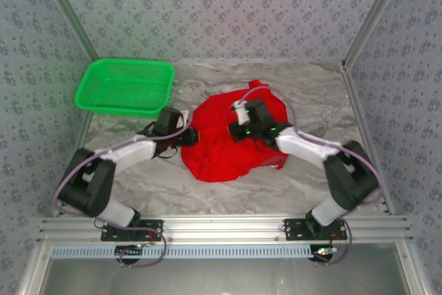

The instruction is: Fold the inside-out t-shirt

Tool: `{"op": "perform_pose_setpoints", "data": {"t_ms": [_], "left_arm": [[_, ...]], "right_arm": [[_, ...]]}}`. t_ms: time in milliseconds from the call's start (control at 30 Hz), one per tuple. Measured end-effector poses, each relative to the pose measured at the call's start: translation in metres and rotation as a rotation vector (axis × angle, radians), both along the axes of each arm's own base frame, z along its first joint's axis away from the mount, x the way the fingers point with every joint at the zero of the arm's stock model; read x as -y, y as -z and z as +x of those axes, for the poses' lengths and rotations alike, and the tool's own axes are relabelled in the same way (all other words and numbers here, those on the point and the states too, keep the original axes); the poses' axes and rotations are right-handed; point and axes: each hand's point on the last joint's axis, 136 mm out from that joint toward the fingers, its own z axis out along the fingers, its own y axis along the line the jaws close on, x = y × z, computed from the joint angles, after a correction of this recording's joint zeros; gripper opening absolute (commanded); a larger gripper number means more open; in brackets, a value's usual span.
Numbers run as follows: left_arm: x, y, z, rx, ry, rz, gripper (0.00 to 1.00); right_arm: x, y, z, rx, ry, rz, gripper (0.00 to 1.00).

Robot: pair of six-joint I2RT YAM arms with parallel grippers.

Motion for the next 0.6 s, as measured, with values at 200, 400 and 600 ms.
{"op": "perform_pose_setpoints", "data": {"t_ms": [200,400,600], "left_arm": [[0.007,-0.102,-0.013,0.22,0.08,-0.3,0.0],[0.017,-0.125,-0.032,0.209,0.173,-0.403,0.0],[0.024,-0.14,-0.038,0.194,0.221,-0.447,0.0]], "right_arm": [[0.04,-0.086,-0.017,0.153,0.02,0.17,0.0],[0.05,-0.054,-0.018,0.072,0.062,0.077,0.13],[0.042,-0.04,-0.031,0.091,0.0,-0.029,0.55]]}}
